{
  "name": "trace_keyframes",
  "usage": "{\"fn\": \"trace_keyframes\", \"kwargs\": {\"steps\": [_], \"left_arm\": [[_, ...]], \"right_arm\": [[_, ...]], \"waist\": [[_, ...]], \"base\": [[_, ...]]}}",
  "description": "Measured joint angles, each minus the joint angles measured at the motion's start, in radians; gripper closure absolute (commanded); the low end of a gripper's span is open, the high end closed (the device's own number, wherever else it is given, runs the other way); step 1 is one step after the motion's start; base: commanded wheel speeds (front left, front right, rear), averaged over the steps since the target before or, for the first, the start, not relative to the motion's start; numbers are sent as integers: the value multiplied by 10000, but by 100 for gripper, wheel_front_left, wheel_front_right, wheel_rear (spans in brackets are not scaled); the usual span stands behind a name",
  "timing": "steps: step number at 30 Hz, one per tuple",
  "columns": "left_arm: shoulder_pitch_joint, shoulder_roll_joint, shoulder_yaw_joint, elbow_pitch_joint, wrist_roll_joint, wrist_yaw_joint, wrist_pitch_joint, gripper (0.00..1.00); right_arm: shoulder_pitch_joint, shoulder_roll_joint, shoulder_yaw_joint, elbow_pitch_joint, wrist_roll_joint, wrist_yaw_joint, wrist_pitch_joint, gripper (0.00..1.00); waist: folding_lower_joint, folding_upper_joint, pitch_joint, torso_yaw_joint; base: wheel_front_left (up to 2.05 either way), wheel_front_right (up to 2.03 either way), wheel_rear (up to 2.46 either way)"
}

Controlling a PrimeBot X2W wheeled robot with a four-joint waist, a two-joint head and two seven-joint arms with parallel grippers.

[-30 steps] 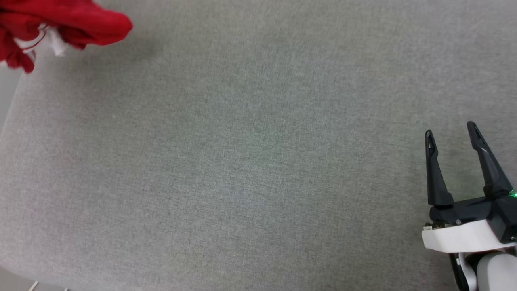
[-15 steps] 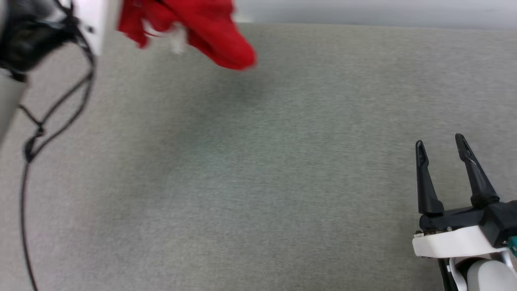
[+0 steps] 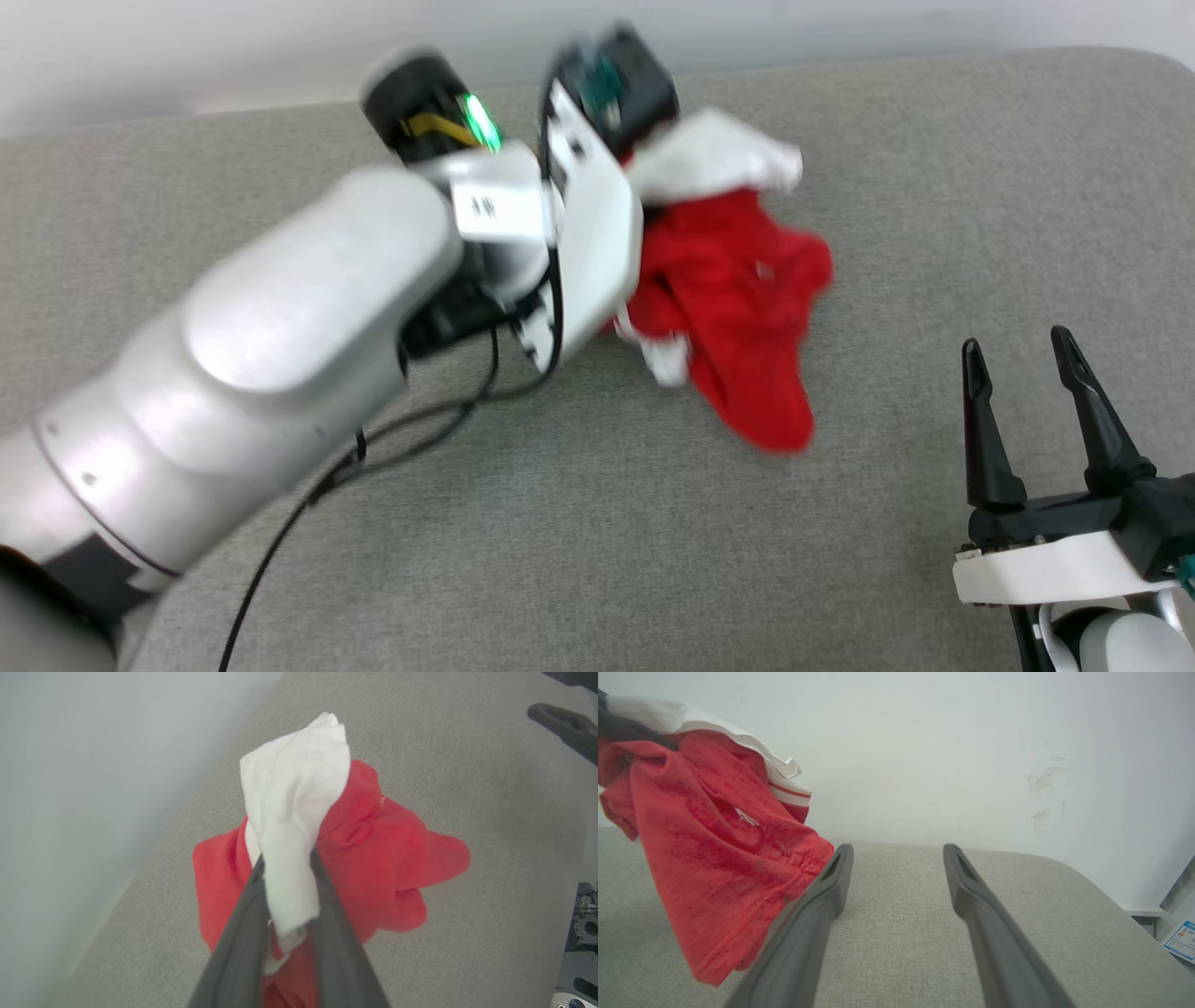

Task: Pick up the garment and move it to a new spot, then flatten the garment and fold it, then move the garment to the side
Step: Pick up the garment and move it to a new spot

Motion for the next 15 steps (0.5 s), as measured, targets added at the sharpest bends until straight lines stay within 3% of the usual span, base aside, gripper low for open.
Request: {"fn": "trace_keyframes", "kwargs": {"steps": [8, 15], "left_arm": [[1581, -359, -1626, 947, -299, 0, -529, 100], [2988, -700, -1831, 1519, -59, 10, -686, 100]], "right_arm": [[-66, 4, 44, 48, 71, 0, 0, 0], [-106, 6, -25, 123, 63, 0, 0, 0]], "waist": [[0, 0, 323, -316], [1, 0, 487, -292]], "base": [[0, 0, 0], [0, 0, 0]]}}
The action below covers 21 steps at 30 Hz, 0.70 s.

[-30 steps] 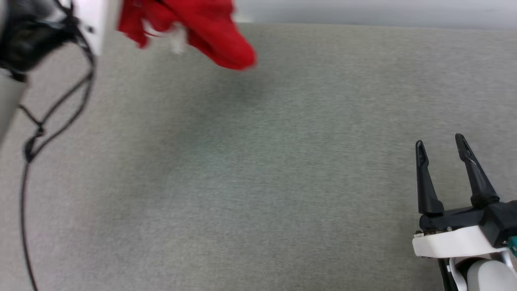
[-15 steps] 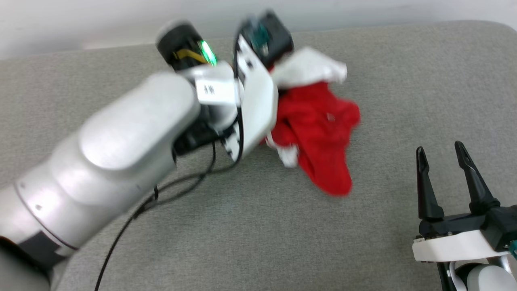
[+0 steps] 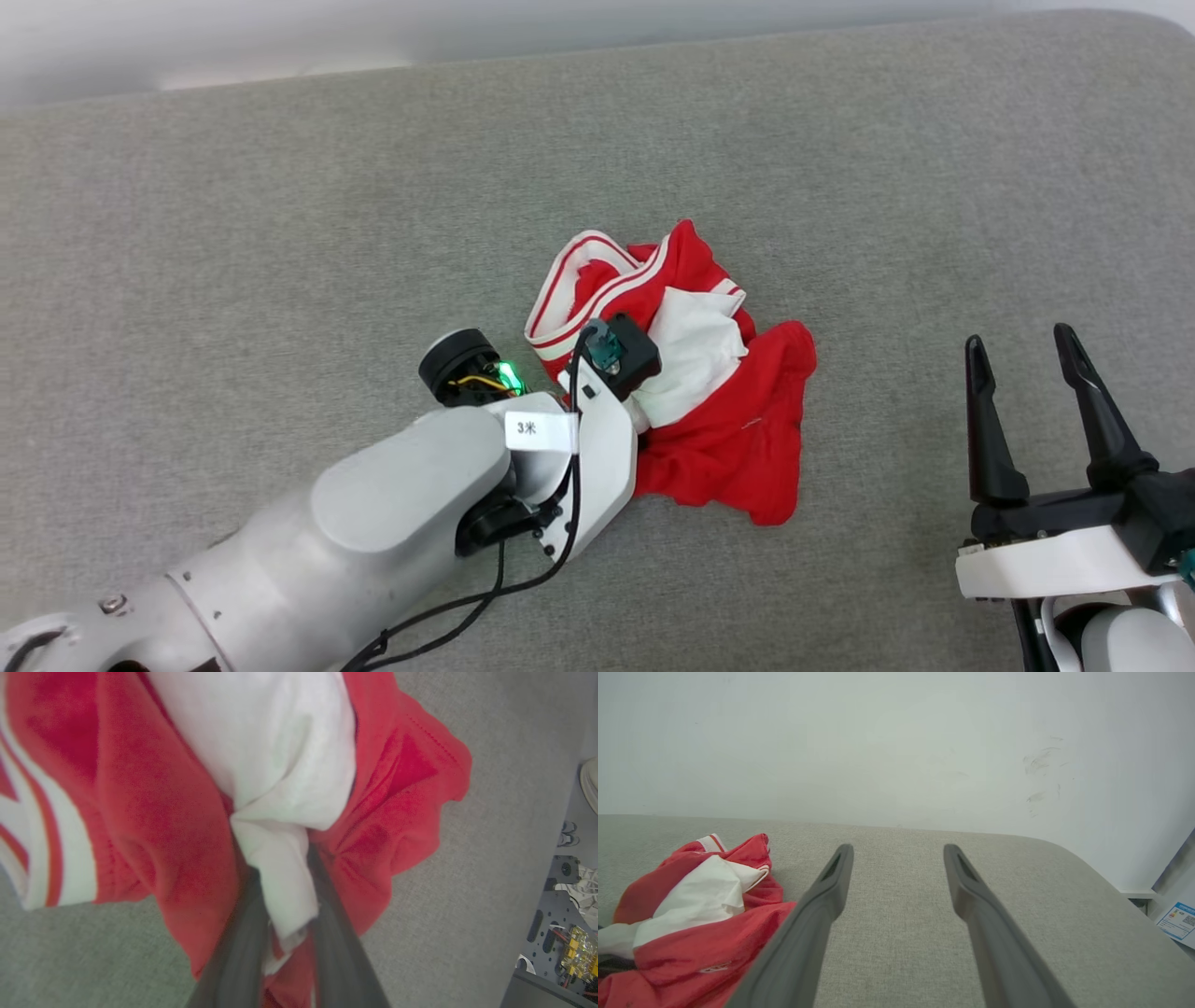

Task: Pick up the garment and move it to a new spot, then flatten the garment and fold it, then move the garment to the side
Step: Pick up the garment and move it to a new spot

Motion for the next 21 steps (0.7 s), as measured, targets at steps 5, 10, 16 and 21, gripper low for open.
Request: {"fn": "trace_keyframes", "kwargs": {"steps": [5, 10, 16, 21], "left_arm": [[180, -238, 46, 575, 121, -10, -1346, 0], [8, -253, 838, 826, 692, 472, -3676, 0], [428, 270, 1848, 403, 907, 1691, -5952, 0], [1376, 826, 2788, -182, 1095, 3145, -7419, 0]], "right_arm": [[30, 2, -54, 75, -90, 0, 0, 0], [292, 2, -69, 121, -173, 0, 0, 0], [633, 4, -138, 140, -215, 0, 0, 0], [883, 6, -192, 127, -255, 0, 0, 0]], "waist": [[0, 0, -181, 231], [-1, 0, -629, 486], [-1, 0, -1250, 830], [-1, 0, -1692, 1134]], "base": [[0, 0, 0], [0, 0, 0], [0, 0, 0], [0, 0, 0]]}}
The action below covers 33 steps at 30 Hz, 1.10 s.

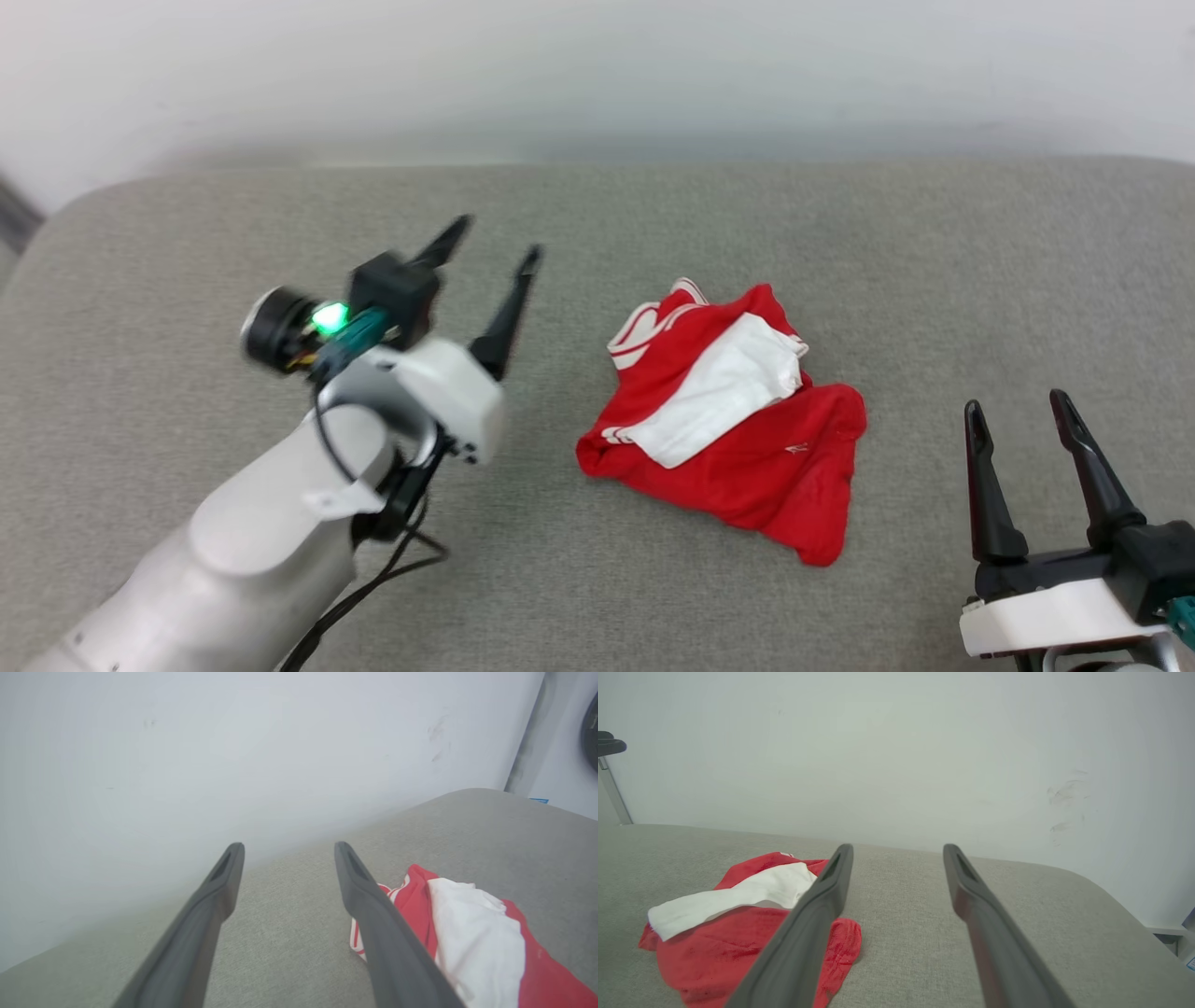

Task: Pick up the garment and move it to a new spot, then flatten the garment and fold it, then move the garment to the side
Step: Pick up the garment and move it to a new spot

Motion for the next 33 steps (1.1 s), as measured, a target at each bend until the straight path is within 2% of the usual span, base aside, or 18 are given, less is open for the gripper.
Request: {"fn": "trace_keyframes", "kwargs": {"steps": [3, 7, 10, 14, 20, 25, 27, 30, 33], "left_arm": [[791, 251, 692, -339, 280, 880, -205, 0], [2138, 291, 2207, -1511, 1289, 1854, -242, 0], [3492, 242, 3120, -2128, 2119, 2232, -242, 0], [4927, -67, 4334, -2769, 3074, 2462, -242, 0], [6722, -922, 5695, -3231, 4245, 2238, -242, 0], [7497, -1603, 6414, -3193, 5064, 1691, -242, 0], [7727, -1990, 6702, -3099, 5440, 1304, -242, 0], [7835, -2196, 6857, -3043, 5701, 1108, -242, 0], [8012, -2554, 7189, -2928, 6063, 692, -242, 0]], "right_arm": [[105, 0, -8, -4, 2, 0, 0, 0], [248, 0, -40, -50, 10, 0, 0, 0], [312, 0, -71, -77, 90, 0, 0, 0], [397, 2, -61, -84, 184, 0, 0, 0], [593, 2, -105, -38, 414, 0, 0, 0], [695, 2, -159, 71, 654, 0, 0, 0], [850, 0, -203, 132, 761, 0, 0, 0], [906, 2, -199, 194, 815, -2, 0, 0], [930, 2, -194, 276, 897, 0, 0, 0]], "waist": [[0, 0, -224, 184], [0, 0, -480, 399], [0, 0, -653, 520], [-1, 0, -840, 621], [-1, 0, -1064, 692], [-1, 0, -1164, 700], [-1, 0, -1206, 708], [-1, 0, -1230, 699], [-1, 0, -1279, 646]], "base": [[0, 0, 0], [0, 0, 0], [0, 0, 0], [0, 0, 0], [0, 0, 0], [0, 0, 0], [0, 0, 0], [0, 0, 0], [0, 0, 0]]}}
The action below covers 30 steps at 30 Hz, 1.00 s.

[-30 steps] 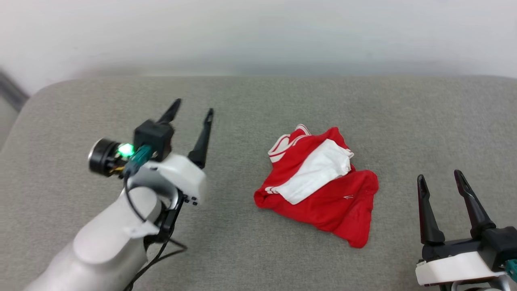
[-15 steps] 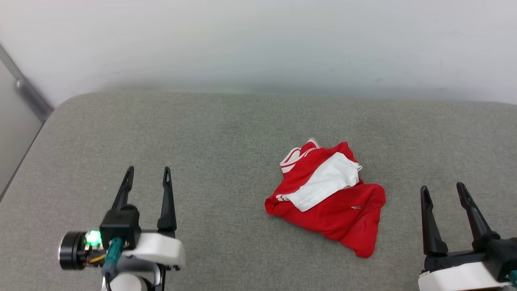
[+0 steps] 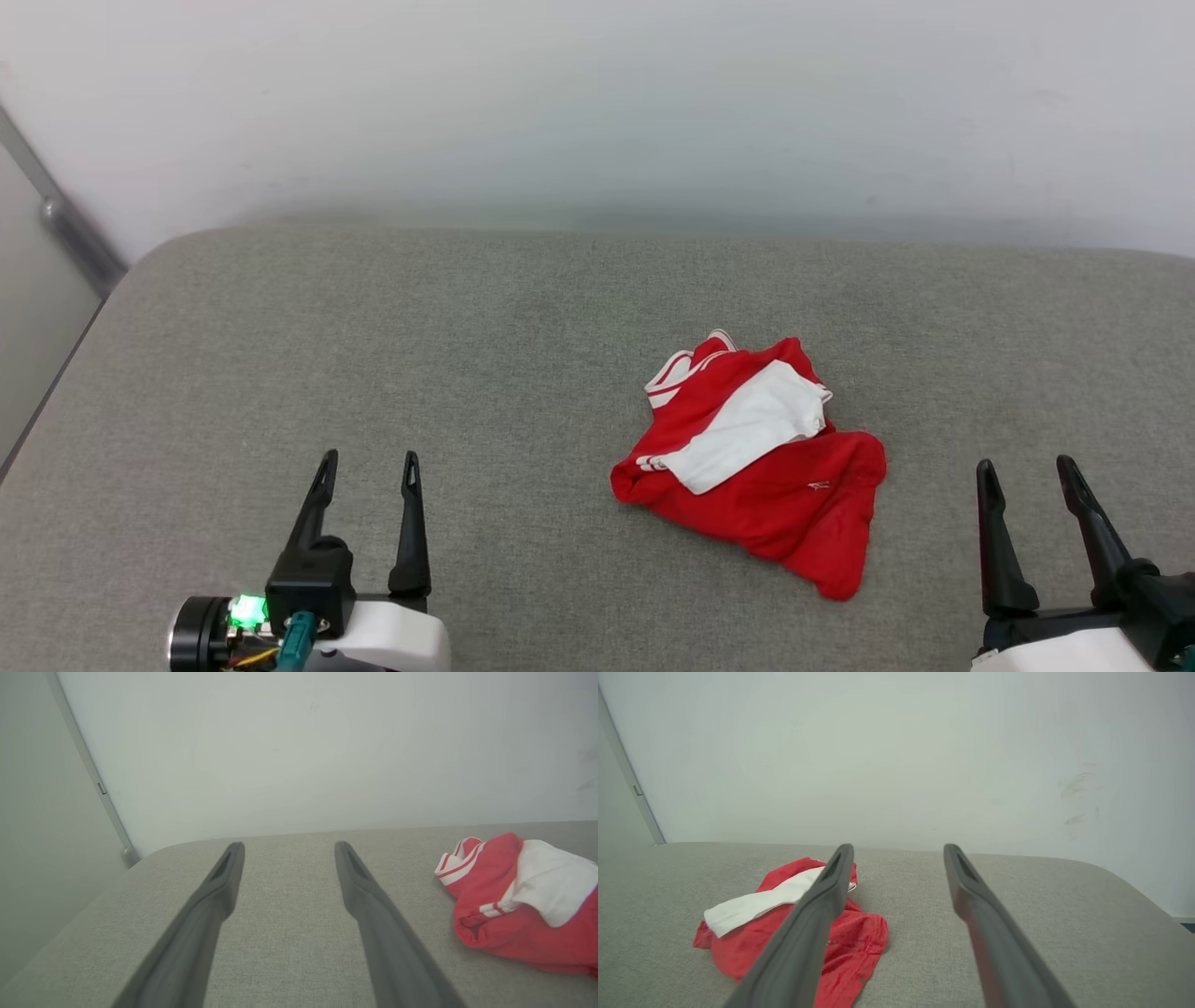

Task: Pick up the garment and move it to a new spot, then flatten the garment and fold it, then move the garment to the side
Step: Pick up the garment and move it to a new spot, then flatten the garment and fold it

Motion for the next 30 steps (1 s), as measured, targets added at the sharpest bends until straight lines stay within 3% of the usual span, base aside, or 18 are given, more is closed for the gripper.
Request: {"fn": "trace_keyframes", "kwargs": {"steps": [16, 30], "left_arm": [[259, -794, 951, 316, 905, -978, 0, 0], [317, -1062, 1363, 441, 1260, -1342, 0, 0]], "right_arm": [[136, 0, 0, 81, 84, 0, 0, 0], [146, 0, 38, 100, 84, 0, 0, 0]], "waist": [[1, 0, -27, -96], [1, 0, -49, -88]], "base": [[0, 0, 0], [0, 0, 0]]}}
